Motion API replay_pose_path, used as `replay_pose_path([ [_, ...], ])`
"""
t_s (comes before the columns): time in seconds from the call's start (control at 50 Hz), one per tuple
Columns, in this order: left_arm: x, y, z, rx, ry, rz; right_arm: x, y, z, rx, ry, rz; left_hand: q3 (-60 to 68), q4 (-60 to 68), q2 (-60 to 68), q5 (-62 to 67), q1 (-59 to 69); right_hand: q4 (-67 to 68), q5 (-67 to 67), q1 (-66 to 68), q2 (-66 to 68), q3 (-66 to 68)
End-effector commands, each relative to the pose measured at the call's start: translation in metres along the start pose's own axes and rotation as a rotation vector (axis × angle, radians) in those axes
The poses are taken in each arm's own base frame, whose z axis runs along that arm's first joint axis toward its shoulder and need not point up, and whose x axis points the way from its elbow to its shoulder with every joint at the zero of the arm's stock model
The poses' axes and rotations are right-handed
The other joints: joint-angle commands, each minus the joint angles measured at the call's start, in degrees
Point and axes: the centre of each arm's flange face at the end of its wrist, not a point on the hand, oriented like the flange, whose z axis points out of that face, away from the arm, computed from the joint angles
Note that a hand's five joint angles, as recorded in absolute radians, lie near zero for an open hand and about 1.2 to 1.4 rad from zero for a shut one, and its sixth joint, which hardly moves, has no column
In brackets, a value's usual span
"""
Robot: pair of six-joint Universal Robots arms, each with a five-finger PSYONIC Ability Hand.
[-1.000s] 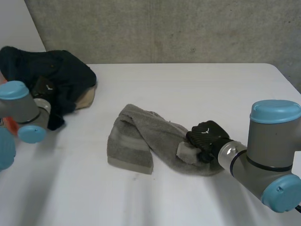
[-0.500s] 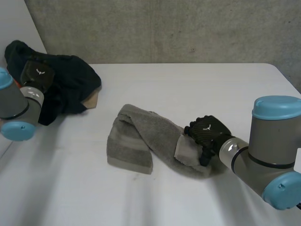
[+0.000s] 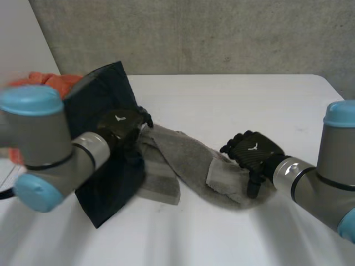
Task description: Fold the laundry.
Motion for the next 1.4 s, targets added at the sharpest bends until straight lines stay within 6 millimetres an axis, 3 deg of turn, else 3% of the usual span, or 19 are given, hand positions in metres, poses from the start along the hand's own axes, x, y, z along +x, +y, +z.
replay_pose_path([
  [0.02,0.003,0.038,0.036,-0.063,-0.068,0.085,-0.015,0.014,0.017,0.036,-0.032,0.016,-2.17,-1.29,-1.53,-2.88,-15.05,10.91,10.95,9.90,11.16,11.03],
  [0.14,0.011,0.030,0.044,-0.036,-0.074,0.171,-0.006,0.015,0.026,0.080,0.044,0.014,-0.63,0.25,0.02,-1.34,-13.50,63.68,63.72,62.67,63.93,63.80],
  [0.2,0.007,0.025,0.042,-0.032,-0.101,0.236,0.000,0.012,0.025,0.093,0.080,0.026,1.73,2.61,2.38,1.02,-11.14,65.11,65.15,64.10,65.36,65.23],
  [0.3,-0.038,0.021,0.042,-0.043,-0.249,0.402,0.011,0.006,0.016,0.097,0.112,0.047,-2.17,-1.29,-1.53,-2.88,-15.05,60.76,60.80,59.75,61.01,60.88],
  [0.34,-0.056,0.032,0.046,-0.078,-0.263,0.456,0.010,0.007,0.016,0.082,0.101,0.046,-2.17,-1.29,-1.53,-2.88,-15.05,60.40,60.44,59.39,60.65,60.52],
  [0.52,-0.068,0.034,0.052,-0.057,-0.273,0.445,0.004,0.015,0.019,0.041,0.071,0.014,-2.17,-1.29,-1.53,-2.88,-15.05,62.41,62.45,61.40,62.66,62.53],
  [0.58,-0.074,0.047,0.059,-0.083,-0.279,0.462,0.004,0.017,0.020,0.035,0.071,0.000,18.46,19.34,19.11,17.75,5.59,63.09,63.13,62.08,63.34,63.21],
  [0.6,-0.079,0.054,0.064,-0.096,-0.287,0.490,0.005,0.018,0.020,0.033,0.071,0.000,41.04,41.92,41.69,40.33,28.17,62.93,62.96,61.91,63.17,63.04],
  [0.66,-0.091,0.061,0.069,-0.121,-0.316,0.551,0.006,0.018,0.020,0.032,0.074,-0.005,66.77,67.65,67.42,66.06,53.90,62.93,62.96,61.91,63.17,63.04],
  [0.74,-0.133,0.060,0.081,-0.098,-0.465,0.689,0.006,0.018,0.019,0.029,0.077,-0.003,67.83,68.71,68.47,67.12,54.95,62.92,62.96,61.91,63.17,63.04],
  [0.78,-0.164,0.055,0.083,-0.080,-0.596,0.743,0.006,0.019,0.019,0.026,0.075,-0.002,67.83,68.71,68.47,67.12,54.95,62.92,62.96,61.91,63.17,63.04],
  [0.84,-0.179,0.052,0.079,-0.071,-0.664,0.743,0.005,0.018,0.018,0.023,0.071,-0.002,67.83,68.71,68.47,67.12,54.95,62.92,62.96,61.91,63.17,63.04],
  [0.92,-0.168,0.036,0.067,-0.005,-0.620,0.679,0.005,0.017,0.016,0.020,0.071,-0.001,66.18,67.06,66.83,65.47,53.31,62.76,62.79,61.74,63.00,62.87],
  [0.94,-0.164,0.033,0.064,0.009,-0.604,0.665,0.006,0.016,0.016,0.023,0.075,-0.002,59.00,59.88,59.65,58.29,46.13,62.76,62.79,61.74,63.00,62.87],
  [1.02,-0.141,0.016,0.045,0.080,-0.509,0.608,0.012,0.014,0.015,0.031,0.088,0.007,-2.17,-1.29,-1.53,-2.88,-15.05,62.59,62.62,61.58,62.84,62.70],
  [1.18,-0.126,-0.018,-0.001,0.106,-0.474,0.557,0.014,0.013,0.011,0.021,0.084,0.016,-2.17,-1.29,-1.53,-2.88,-15.05,62.59,62.62,61.58,62.84,62.70],
  [1.26,-0.122,-0.047,-0.025,0.142,-0.467,0.489,0.016,0.012,0.011,0.025,0.092,0.012,-2.17,-1.29,-1.53,-2.88,-15.05,63.76,63.79,62.75,64.01,63.87],
  [1.34,-0.105,-0.085,-0.056,0.208,-0.390,0.352,0.023,0.007,0.008,0.033,0.117,0.006,-2.17,-1.29,-1.53,-2.88,-15.05,67.49,67.52,66.48,67.74,67.60],
  [1.4,-0.092,-0.097,-0.066,0.233,-0.322,0.267,0.032,0.002,0.003,0.043,0.138,0.010,-2.17,-1.29,-1.53,-2.88,-15.05,67.49,67.52,66.48,67.74,67.60],
])
